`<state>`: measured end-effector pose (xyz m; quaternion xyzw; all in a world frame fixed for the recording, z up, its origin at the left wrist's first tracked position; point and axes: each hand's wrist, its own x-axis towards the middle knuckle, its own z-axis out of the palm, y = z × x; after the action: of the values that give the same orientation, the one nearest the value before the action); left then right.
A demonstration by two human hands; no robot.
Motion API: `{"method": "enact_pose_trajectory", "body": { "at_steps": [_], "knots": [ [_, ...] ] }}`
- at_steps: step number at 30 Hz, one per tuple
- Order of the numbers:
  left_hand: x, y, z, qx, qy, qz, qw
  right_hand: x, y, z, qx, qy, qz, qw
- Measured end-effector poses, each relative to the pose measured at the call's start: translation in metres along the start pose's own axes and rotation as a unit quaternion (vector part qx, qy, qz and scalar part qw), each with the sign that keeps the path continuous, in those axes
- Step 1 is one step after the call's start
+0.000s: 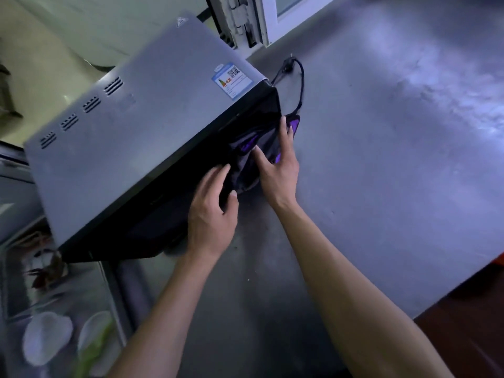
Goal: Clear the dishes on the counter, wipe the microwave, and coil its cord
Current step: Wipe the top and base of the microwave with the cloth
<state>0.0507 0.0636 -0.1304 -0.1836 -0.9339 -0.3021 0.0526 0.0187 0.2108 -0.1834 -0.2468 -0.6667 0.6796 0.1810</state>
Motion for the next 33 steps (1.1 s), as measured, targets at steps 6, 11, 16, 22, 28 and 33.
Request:
{"method": "enact_pose_trajectory", "body": {
  "at_steps": [6, 11, 16, 22, 28, 33],
  "knots": [
    [0.018, 0.02, 0.025, -0.066, 0.034, -0.073, 0.995, 0.007, -0.002, -0.003, 0.01, 0.041, 0.004, 0.999],
    [0.023, 0.027, 0.038, -0.105, 0.081, -0.107, 0.985, 0.01, 0.004, -0.02, -0.016, 0.032, 0.02, 0.999],
    [0.01, 0.023, 0.053, -0.144, 0.064, -0.187, 0.97, -0.003, 0.009, -0.034, -0.026, 0.002, 0.027, 0.999],
    [-0.027, 0.03, 0.061, -0.214, 0.097, -0.229, 0.945, -0.043, 0.012, -0.073, -0.083, -0.021, -0.007, 0.996],
    [-0.063, 0.008, 0.072, -0.243, 0.083, -0.307, 0.917, -0.071, 0.038, -0.091, -0.184, -0.094, -0.024, 0.978],
    [-0.064, -0.022, 0.076, -0.223, 0.072, -0.374, 0.897, -0.075, 0.061, -0.072, -0.285, -0.196, -0.062, 0.936]
  ]
}}
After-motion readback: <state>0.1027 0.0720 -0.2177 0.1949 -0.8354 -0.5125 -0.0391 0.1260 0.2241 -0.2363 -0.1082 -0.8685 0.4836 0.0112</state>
